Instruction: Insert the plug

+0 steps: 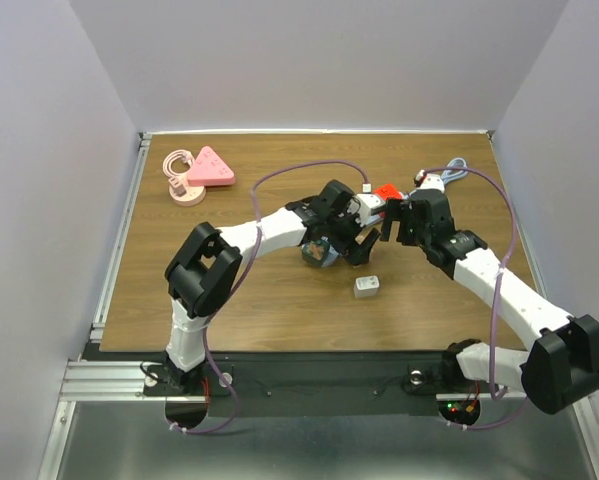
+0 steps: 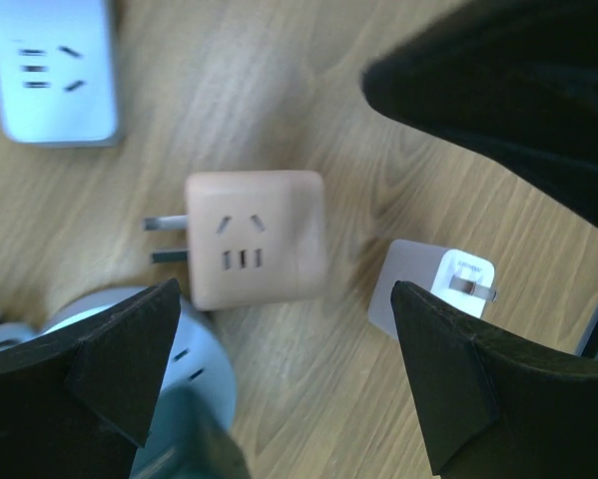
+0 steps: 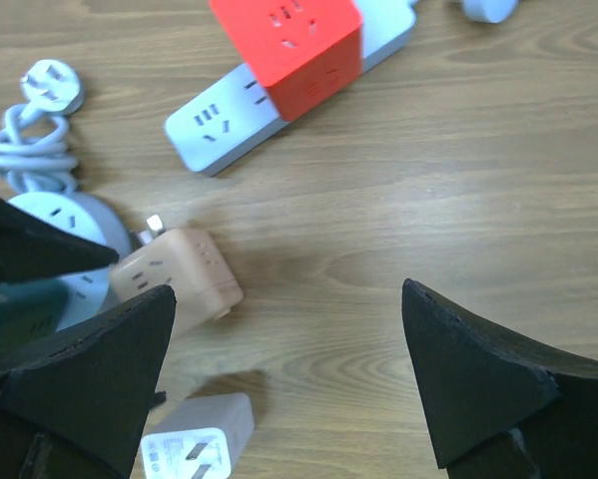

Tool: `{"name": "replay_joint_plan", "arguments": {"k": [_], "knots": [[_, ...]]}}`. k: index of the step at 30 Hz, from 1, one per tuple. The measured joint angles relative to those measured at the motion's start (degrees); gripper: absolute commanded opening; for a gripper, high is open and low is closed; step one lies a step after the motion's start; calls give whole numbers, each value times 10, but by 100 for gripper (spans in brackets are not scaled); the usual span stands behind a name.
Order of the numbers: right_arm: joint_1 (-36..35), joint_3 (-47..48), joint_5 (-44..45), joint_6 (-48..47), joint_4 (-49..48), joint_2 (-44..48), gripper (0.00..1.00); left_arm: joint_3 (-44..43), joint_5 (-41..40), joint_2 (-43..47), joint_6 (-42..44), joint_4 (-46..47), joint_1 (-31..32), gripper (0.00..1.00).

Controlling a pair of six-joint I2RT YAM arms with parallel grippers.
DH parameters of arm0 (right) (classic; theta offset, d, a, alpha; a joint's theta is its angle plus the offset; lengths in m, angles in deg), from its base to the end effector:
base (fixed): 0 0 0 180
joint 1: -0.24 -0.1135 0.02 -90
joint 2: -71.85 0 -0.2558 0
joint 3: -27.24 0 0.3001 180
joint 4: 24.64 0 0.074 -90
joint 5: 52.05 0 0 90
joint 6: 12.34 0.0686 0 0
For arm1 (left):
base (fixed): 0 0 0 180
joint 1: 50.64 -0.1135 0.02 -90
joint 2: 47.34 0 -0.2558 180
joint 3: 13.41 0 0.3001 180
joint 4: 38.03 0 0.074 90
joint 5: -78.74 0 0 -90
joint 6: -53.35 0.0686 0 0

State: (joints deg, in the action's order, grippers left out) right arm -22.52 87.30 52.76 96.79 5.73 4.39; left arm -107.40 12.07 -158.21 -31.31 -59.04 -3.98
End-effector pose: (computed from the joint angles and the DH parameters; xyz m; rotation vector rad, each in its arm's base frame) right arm 0.3115 0.1117 0.2252 0.0705 2.2059 0.1186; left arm 0.3278 -0.3870 0.1812 1.2126 1.9584 -0.8381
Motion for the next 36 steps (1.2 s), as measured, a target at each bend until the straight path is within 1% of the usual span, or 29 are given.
{"name": "replay_joint_plan", "arguments": {"k": [4,12,19,21,23,25,26,27,28,29,30,36], "knots": [[3,-6,23,12,0,3,100,-4,-20,-21,-3,-4,12,99],[6,-17,35,17,-1,30,100,-10,-72,-27,-14,-3,12,99],[6,-26,44,19,0,44,100,-17,-80,-44,-14,1,15,99],[6,-26,50,21,0,51,100,-17,-78,-50,-14,1,17,97],[7,-26,62,26,0,57,100,-17,-75,-52,-13,3,20,86],[8,-26,72,32,0,60,100,-17,-66,-53,-13,2,21,71],[10,-26,76,36,0,61,100,-17,-56,-53,-13,1,21,51],[10,-26,79,37,0,61,100,-16,-52,-53,-14,3,21,41],[11,-26,82,39,0,61,100,-16,-45,-53,-9,6,21,20],[13,-26,84,41,0,61,100,-16,-39,-53,-7,7,21,7],[14,-26,84,43,0,61,100,-15,-34,-53,-12,9,21,0],[14,-26,83,54,0,71,100,-15,-28,-53,-29,12,18,0]]}}
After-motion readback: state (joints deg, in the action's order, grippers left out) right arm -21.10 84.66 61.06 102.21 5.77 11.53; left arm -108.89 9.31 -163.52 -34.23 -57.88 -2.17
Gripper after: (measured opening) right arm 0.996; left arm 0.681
